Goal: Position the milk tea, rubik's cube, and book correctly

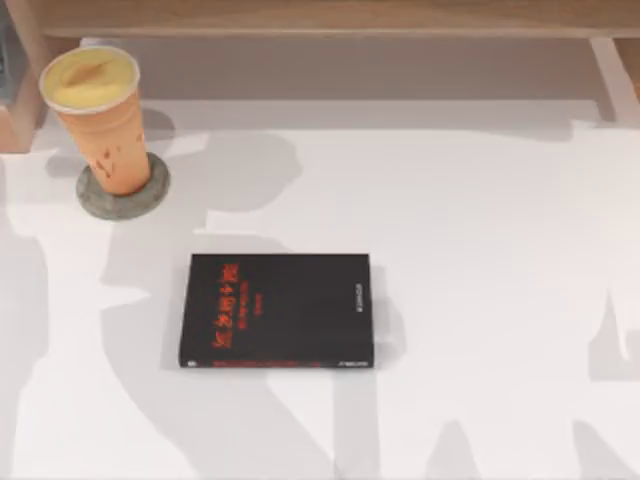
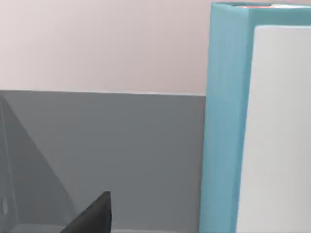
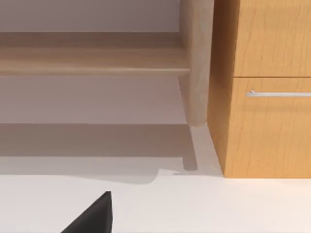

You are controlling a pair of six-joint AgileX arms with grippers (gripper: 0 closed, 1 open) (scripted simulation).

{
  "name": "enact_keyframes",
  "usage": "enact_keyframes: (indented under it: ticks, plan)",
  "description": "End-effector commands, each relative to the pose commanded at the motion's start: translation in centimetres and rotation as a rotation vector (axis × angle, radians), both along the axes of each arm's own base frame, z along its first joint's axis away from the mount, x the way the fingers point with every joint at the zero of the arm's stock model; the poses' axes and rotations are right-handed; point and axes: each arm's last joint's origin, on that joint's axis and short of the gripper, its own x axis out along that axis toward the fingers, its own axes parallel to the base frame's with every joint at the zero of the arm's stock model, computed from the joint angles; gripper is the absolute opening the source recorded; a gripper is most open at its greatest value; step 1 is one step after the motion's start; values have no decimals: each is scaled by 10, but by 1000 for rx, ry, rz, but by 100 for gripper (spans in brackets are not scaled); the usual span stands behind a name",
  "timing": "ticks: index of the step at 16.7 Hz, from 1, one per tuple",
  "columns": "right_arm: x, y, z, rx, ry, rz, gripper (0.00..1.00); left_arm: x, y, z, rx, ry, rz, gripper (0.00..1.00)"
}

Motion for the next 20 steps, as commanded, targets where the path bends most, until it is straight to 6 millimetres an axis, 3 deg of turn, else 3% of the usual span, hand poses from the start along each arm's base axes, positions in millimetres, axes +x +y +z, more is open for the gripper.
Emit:
enact_keyframes:
  ticks: [3,9,13,16,20]
  plan:
    - [0,0,0,0,0,0,100,2,-3,-16,-7,45,-61,100]
    - [0,0,0,0,0,0,100,3,-3,-15,-6,43,-64,100]
    - [0,0,0,0,0,0,100,18,3,-15,-7,46,-63,100]
    - [0,0,0,0,0,0,100,31,-3,-17,-7,47,-65,100]
    - [0,0,0,0,0,0,100,32,-3,-17,-7,48,-65,100]
